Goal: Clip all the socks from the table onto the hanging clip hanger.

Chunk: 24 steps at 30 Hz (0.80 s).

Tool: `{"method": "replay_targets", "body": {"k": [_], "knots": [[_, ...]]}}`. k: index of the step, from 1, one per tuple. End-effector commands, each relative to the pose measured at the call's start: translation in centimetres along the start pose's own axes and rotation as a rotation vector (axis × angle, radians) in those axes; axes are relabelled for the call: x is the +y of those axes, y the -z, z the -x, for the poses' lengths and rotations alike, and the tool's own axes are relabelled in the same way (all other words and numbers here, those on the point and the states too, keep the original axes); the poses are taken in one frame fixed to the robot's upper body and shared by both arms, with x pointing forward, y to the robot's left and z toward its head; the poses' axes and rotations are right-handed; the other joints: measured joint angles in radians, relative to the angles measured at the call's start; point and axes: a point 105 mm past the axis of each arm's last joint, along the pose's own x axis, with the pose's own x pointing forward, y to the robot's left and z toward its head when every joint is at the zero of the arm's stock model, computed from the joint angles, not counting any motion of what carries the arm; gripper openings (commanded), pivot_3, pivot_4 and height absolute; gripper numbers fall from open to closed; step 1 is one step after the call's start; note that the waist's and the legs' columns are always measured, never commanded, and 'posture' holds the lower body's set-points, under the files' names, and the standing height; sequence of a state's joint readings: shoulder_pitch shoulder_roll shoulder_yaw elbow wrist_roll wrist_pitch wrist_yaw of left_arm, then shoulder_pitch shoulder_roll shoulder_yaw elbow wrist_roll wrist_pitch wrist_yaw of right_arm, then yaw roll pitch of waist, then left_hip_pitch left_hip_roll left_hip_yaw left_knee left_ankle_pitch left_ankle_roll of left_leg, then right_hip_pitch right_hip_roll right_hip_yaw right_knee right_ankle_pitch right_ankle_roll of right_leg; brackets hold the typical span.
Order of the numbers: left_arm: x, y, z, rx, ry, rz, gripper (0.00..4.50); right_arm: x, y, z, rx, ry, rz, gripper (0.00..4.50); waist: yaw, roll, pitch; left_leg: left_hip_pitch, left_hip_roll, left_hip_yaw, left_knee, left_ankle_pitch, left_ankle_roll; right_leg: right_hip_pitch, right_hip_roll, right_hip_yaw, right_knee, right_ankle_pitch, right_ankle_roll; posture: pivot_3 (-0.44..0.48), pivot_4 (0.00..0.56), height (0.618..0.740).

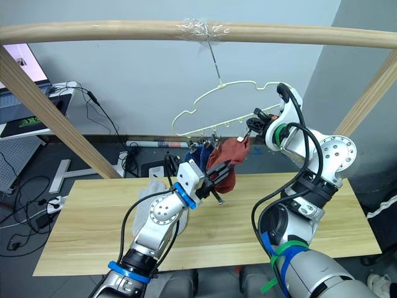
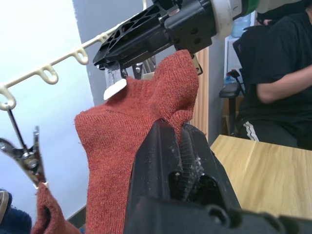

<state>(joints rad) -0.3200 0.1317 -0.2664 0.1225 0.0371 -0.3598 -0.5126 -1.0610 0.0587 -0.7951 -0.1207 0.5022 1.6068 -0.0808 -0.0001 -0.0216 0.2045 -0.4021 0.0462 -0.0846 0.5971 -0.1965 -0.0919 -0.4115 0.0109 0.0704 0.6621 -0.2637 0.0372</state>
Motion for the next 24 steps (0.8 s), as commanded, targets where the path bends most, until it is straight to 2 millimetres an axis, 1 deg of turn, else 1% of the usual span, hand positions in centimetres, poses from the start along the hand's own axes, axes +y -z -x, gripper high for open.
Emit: {"method": "replay_targets", "body": {"k": [1,3,6,11,13,15,16,17,19,21,24], "knots": [[0.5,-1.3,-0.4,-0.058,-0.021,-0.016,0.03,-0.4,-0.3,0.4,-0.018,0.019,-0.007,0.0,0.0,0.0,0.0,0.0,0.0,0.0,0.0,0.0,0.0,0.0,0.0,0.0,0.0,0.0,0.0,0.063,0.187,0.74],[0.5,-1.3,-0.4,-0.059,-0.023,-0.017,0.03,-0.4,-0.3,0.5,-0.016,0.016,0.0,0.0,-0.001,0.0,0.0,0.0,0.0,0.0,0.0,0.0,0.0,0.0,0.0,0.0,0.0,0.0,0.0,0.063,0.187,0.74],[0.5,-1.3,-0.5,-0.058,-0.024,-0.018,0.0,-0.2,-0.5,0.6,-0.023,-0.005,-0.003,0.81,-0.001,0.0,0.0,0.0,0.0,0.0,0.0,0.0,0.0,0.0,0.0,0.0,0.0,0.0,0.0,0.06,0.185,0.74],[0.5,-1.3,-1.0,-0.059,-0.02,-0.013,0.0,0.3,-1.2,1.2,-0.056,-0.056,-0.004,2.72,-0.006,0.001,0.001,-0.001,0.0,0.0,0.0,0.0,0.0,-0.001,0.0,0.0,0.0,0.0,0.0,0.057,0.185,0.74],[0.6,-1.1,-1.4,-0.043,-0.029,0.014,0.0,0.6,-1.6,2.1,-0.083,-0.09,0.033,3.41,-0.007,0.001,0.001,-0.001,0.0,0.0,0.0,0.0,0.0,-0.001,0.0,0.0,0.0,0.0,0.0,0.049,0.184,0.74],[0.7,-0.8,-1.7,-0.028,-0.025,0.04,0.0,0.8,-1.7,3.2,-0.097,-0.116,0.113,4.18,-0.006,0.001,0.001,-0.002,0.0,0.0,0.0,0.0,0.0,-0.002,0.0,0.0,0.0,0.0,0.0,0.047,0.183,0.74],[0.6,-0.8,-1.9,-0.024,-0.02,0.052,0.0,0.8,-1.7,3.9,-0.106,-0.127,0.149,4.48,-0.007,0.001,0.001,-0.002,0.0,0.0,0.0,0.0,0.0,-0.002,0.0,0.0,0.0,0.0,0.0,0.047,0.183,0.74],[0.7,-0.7,-2.0,-0.02,-0.02,0.071,0.0,0.9,-1.6,4.5,-0.107,-0.135,0.196,4.48,-0.009,0.001,0.001,-0.002,0.0,0.0,0.0,0.0,0.0,-0.002,0.0,0.001,0.0,0.0,0.0,0.043,0.181,0.74],[0.9,-0.1,-2.3,0.005,-0.028,0.145,0.57,0.8,-1.3,5.8,-0.113,-0.119,0.305,4.5,-0.012,0.001,0.001,-0.005,0.0,0.0,0.0,0.0,0.0,-0.004,0.0,0.001,-0.001,0.0,0.001,0.038,0.181,0.74],[1.1,0.8,-2.2,0.046,-0.04,0.243,1.12,0.9,-0.3,6.8,-0.102,-0.085,0.439,4.5,-0.019,0.001,0.001,-0.009,0.0,0.0,0.0,0.0,0.0,-0.009,0.0,0.001,0.001,0.0,0.001,0.032,0.178,0.74],[1.9,2.0,-1.4,0.103,-0.063,0.332,2.02,0.9,1.2,7.1,-0.13,-0.026,0.56,4.5,-0.038,0.001,0.001,-0.01,0.0,-0.001,0.0,0.0,0.0,-0.01,0.001,0.0,0.002,0.0,0.001,0.033,0.175,0.74]]}}
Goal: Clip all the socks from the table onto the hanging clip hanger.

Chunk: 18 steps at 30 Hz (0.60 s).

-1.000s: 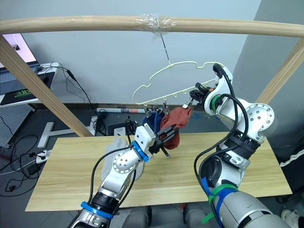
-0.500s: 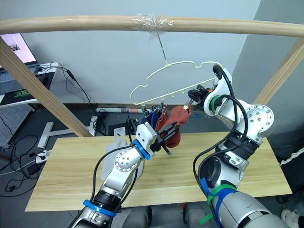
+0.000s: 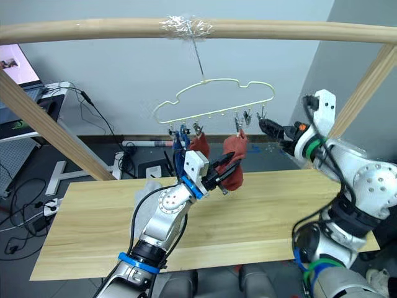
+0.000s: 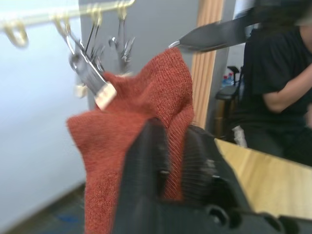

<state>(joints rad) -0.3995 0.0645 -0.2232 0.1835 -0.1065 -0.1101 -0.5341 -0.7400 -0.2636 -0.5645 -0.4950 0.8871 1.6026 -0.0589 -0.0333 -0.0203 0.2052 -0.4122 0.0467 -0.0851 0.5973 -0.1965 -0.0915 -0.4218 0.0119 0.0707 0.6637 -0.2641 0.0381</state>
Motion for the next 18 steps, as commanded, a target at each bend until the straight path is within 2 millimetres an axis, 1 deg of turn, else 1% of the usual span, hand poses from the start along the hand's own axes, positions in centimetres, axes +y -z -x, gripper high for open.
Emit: {"method": "replay_targets", "body": {"k": [1,2,4,7,8,10,11,13,14,16,17,18], "knots": [[1.2,0.0,0.5,0.017,-0.017,0.068,2.28,1.8,0.6,0.5,-0.057,0.018,0.184,4.5,-0.008,0.0,0.0,0.001,0.0,0.0,0.0,0.0,0.0,0.0,0.0,0.0,0.0,0.0,0.0,0.033,0.175,0.74],[1.6,0.0,0.9,0.026,-0.016,0.063,2.68,1.7,1.2,0.5,-0.067,0.063,0.241,4.5,-0.011,0.0,0.0,0.001,0.0,0.0,0.0,0.0,0.0,0.0,0.0,0.0,0.001,0.0,0.0,0.042,0.169,0.74],[2.5,-0.2,1.7,0.042,-0.016,0.049,3.22,2.0,2.1,0.3,-0.101,0.102,0.322,4.5,-0.013,0.0,0.0,0.001,0.0,0.0,0.0,0.0,0.0,0.0,0.001,0.0,0.001,0.0,0.0,0.042,0.169,0.74],[4.0,-1.1,3.1,0.07,-0.003,-0.004,4.12,2.6,3.2,-0.3,-0.182,0.135,0.366,4.5,-0.019,0.0,0.0,0.002,0.0,0.0,0.001,0.0,0.0,0.0,0.001,0.001,0.001,0.0,0.0,0.054,0.171,0.74],[4.4,-1.6,3.7,0.077,0.013,-0.03,4.44,2.6,3.7,-0.6,-0.205,0.156,0.371,4.33,-0.019,0.0,0.0,0.002,0.0,0.0,0.001,0.0,0.0,0.0,0.001,0.0,0.001,0.0,0.0,0.069,0.171,0.74],[4.9,-2.5,4.6,0.082,0.036,-0.059,4.45,2.9,4.1,-1.2,-0.243,0.185,0.383,3.93,-0.019,0.0,0.0,0.002,0.0,0.0,0.001,0.0,0.0,0.0,0.0,0.0,0.001,0.0,0.0,0.083,0.175,0.74],[5.1,-3.0,5.0,0.083,0.044,-0.077,4.45,3.2,4.2,-1.6,-0.258,0.192,0.399,3.63,-0.018,0.0,0.0,0.002,0.0,0.0,0.001,0.0,0.0,0.0,0.0,0.0,0.0,0.0,0.0,0.083,0.175,0.74],[5.4,-4.0,5.6,0.079,0.053,-0.101,4.45,3.7,4.0,-2.3,-0.297,0.199,0.406,3.63,-0.013,0.0,0.0,0.001,0.0,0.0,0.001,0.0,0.0,0.0,0.0,0.0,0.0,0.0,0.0,0.09,0.174,0.74],[5.6,-4.4,5.8,0.077,0.053,-0.11,4.45,3.8,4.0,-2.6,-0.309,0.2,0.405,3.4,-0.009,0.0,0.0,0.001,0.0,0.0,0.001,0.0,0.0,0.0,0.0,0.0,0.0,0.0,0.0,0.095,0.174,0.74],[5.6,-5.0,6.0,0.074,0.052,-0.113,4.45,3.8,4.2,-3.0,-0.317,0.2,0.404,3.13,0.001,0.0,0.0,0.001,0.0,0.0,0.001,0.0,0.0,0.0,0.0,0.0,0.0,0.0,0.0,0.101,0.172,0.74],[5.6,-5.2,6.0,0.072,0.053,-0.115,4.45,3.7,4.3,-3.2,-0.32,0.2,0.409,2.8,0.003,0.0,0.0,0.001,0.0,0.0,0.001,0.0,0.0,0.0,0.0,0.0,0.0,0.0,0.0,0.11,0.171,0.74],[5.5,-5.4,6.1,0.07,0.053,-0.116,4.45,3.6,4.3,-3.5,-0.324,0.203,0.408,2.38,0.006,0.0,0.0,0.001,0.0,0.0,0.001,0.0,0.0,0.0,0.0,0.0,0.0,0.0,0.0,0.11,0.171,0.74]]}}
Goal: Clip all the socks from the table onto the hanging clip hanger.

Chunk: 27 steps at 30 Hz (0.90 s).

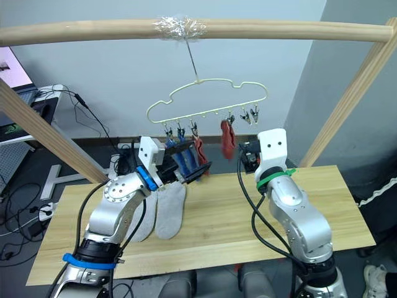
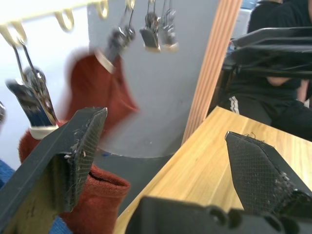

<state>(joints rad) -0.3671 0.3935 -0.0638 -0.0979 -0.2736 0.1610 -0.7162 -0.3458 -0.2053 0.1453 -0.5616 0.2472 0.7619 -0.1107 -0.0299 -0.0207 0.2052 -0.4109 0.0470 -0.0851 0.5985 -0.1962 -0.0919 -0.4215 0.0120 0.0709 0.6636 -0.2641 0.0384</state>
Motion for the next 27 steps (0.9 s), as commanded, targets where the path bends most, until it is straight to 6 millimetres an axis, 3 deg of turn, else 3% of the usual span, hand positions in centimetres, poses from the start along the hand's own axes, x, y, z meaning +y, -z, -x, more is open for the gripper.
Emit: {"method": "replay_targets", "body": {"k": [1,18,19,27], "knots": [[-0.1,-2.0,0.4,-0.05,0.005,-0.028,4.45,-0.1,-1.1,-0.7,-0.076,0.021,0.016,2.1,0.005,0.0,0.0,0.0,0.0,0.0,0.0,0.0,0.0,0.0,0.0,0.0,0.0,0.0,0.0,0.119,0.171,0.74],[-0.9,-3.8,0.5,-0.083,0.003,-0.044,4.45,-1.1,-0.7,-5.4,-0.103,0.071,-0.005,2.1,0.02,0.0,0.0,0.0,0.0,0.0,0.001,0.0,0.0,0.0,0.0,0.0,0.001,0.0,0.0,0.139,0.17,0.74],[-0.9,-3.8,0.6,-0.081,0.004,-0.044,4.45,-1.1,-0.7,-5.6,-0.106,0.073,-0.002,2.1,0.021,0.0,0.0,0.0,0.0,0.0,0.001,0.0,0.0,0.0,0.0,0.0,0.001,0.0,0.0,0.176,0.162,0.74],[-1.1,-3.9,0.8,-0.079,0.009,-0.045,4.45,0.1,-1.2,-6.7,-0.139,0.055,0.003,2.1,0.033,0.0,0.0,0.0,0.0,0.0,0.001,0.0,0.0,0.0,0.0,0.0,0.002,0.003,-0.004,0.183,0.158,0.74]]}}
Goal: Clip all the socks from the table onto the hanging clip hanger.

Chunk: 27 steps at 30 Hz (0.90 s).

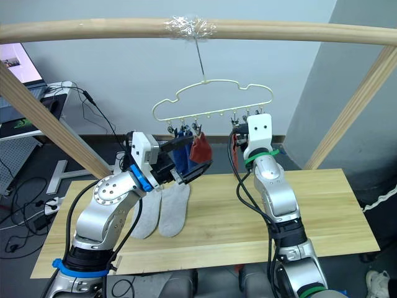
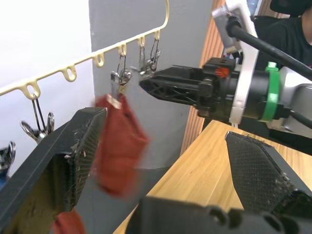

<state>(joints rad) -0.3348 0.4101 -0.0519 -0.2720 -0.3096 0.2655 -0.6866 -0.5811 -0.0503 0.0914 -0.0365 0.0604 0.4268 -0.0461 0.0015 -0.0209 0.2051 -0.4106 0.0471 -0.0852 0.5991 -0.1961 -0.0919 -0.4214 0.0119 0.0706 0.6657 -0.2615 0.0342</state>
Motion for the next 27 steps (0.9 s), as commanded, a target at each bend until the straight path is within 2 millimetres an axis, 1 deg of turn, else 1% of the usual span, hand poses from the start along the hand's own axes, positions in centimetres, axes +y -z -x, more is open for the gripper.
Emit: {"method": "replay_targets", "body": {"k": [1,9,14,20,23,24,27], "knots": [[-0.1,-1.6,0.2,-0.047,0.0,-0.034,4.45,0.2,-1.6,-0.2,-0.068,0.004,0.002,2.1,0.003,0.0,0.0,0.0,0.0,0.0,0.0,0.0,0.0,0.0,0.0,0.0,0.0,0.0,0.0,0.184,0.157,0.74],[-0.3,-1.6,0.3,-0.044,-0.002,-0.025,4.45,-0.3,-1.4,-0.2,-0.054,0.026,-0.001,2.1,0.008,0.0,0.0,0.0,0.0,0.0,0.0,0.0,0.0,0.0,0.0,0.0,0.001,0.0,-0.001,0.185,0.16,0.74],[-0.2,-1.5,0.4,-0.039,-0.005,-0.023,4.45,-0.7,-1.2,0.2,-0.044,0.042,0.019,2.1,0.009,0.0,0.0,0.0,0.0,0.0,0.001,0.0,0.0,0.0,0.0,0.0,0.001,0.0,-0.001,0.185,0.16,0.74],[-0.4,-1.7,0.2,-0.044,-0.002,-0.017,4.45,-0.7,-0.5,0.7,-0.019,0.047,0.022,2.1,0.01,0.0,0.0,0.0,0.0,0.0,0.005,0.0,0.0,0.0,0.0,0.0,0.006,0.0,-0.001,0.181,0.158,0.74],[-0.5,-1.9,0.1,-0.049,0.001,-0.015,4.45,-0.7,-0.4,0.5,-0.012,0.051,0.021,2.1,0.01,0.0,0.0,0.002,0.0,0.0,0.008,0.0,0.0,0.0,0.0,0.0,0.01,-0.001,0.001,0.181,0.158,0.74],[-0.5,-1.9,0.1,-0.051,0.001,-0.016,4.45,-0.7,-0.4,0.3,-0.01,0.055,0.018,2.1,0.01,0.0,0.0,0.002,0.0,0.0,0.009,0.0,0.0,0.0,0.0,0.001,0.012,-0.002,0.003,0.181,0.158,0.74],[-0.4,-2.0,0.0,-0.055,0.0,-0.018,4.45,-0.9,-0.5,-0.1,-0.012,0.068,0.01,2.1,0.009,0.0,0.0,0.004,0.0,0.0,0.01,0.0,0.0,0.001,0.0,0.001,0.014,-0.002,0.003,0.183,0.16,0.74]]}}
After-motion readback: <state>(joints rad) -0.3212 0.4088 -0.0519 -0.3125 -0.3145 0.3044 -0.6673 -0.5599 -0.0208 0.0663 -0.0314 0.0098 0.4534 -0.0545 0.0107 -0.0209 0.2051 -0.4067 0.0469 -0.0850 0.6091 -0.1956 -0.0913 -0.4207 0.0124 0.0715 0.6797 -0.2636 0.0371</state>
